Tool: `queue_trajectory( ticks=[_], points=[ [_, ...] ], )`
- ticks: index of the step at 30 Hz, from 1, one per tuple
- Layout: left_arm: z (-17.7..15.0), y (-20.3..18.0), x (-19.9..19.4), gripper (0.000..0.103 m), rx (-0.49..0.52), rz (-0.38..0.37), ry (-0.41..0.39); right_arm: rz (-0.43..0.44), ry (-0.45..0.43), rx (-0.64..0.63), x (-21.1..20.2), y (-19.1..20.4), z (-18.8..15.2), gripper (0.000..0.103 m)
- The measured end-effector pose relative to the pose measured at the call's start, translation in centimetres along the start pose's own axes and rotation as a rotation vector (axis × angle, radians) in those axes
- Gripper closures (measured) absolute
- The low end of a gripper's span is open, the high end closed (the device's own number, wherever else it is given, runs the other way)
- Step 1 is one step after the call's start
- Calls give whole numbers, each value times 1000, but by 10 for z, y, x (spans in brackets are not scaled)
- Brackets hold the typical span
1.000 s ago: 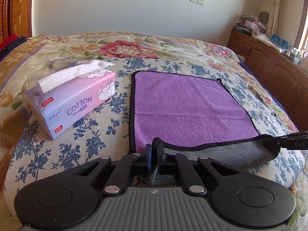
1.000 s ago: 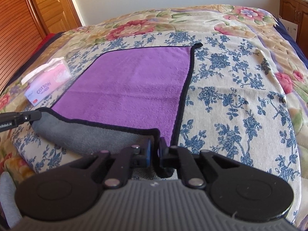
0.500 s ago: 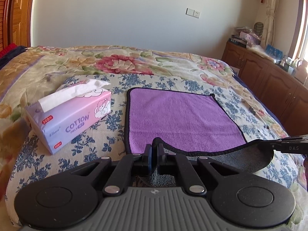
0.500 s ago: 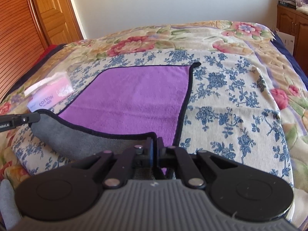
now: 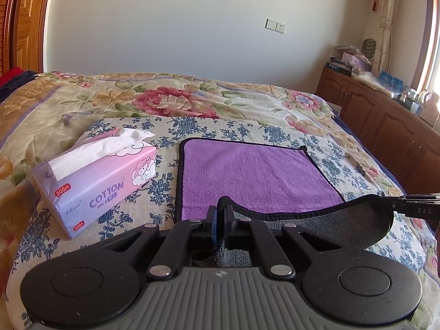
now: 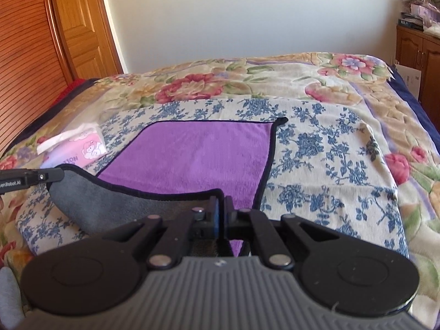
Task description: Fold towel
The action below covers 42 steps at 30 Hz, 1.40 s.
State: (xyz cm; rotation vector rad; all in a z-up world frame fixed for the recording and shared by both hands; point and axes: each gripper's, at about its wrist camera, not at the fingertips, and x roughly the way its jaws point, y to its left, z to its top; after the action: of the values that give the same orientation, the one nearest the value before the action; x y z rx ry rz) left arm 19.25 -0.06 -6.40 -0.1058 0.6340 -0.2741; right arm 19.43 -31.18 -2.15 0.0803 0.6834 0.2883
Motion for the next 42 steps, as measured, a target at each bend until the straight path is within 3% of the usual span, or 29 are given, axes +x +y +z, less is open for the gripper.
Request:
queue_trajectory(
  ticks=[42],
  points=[
    [52,-2,48,98,33,14,-30,-34,-70,-154,41,-5,47,99]
  ],
)
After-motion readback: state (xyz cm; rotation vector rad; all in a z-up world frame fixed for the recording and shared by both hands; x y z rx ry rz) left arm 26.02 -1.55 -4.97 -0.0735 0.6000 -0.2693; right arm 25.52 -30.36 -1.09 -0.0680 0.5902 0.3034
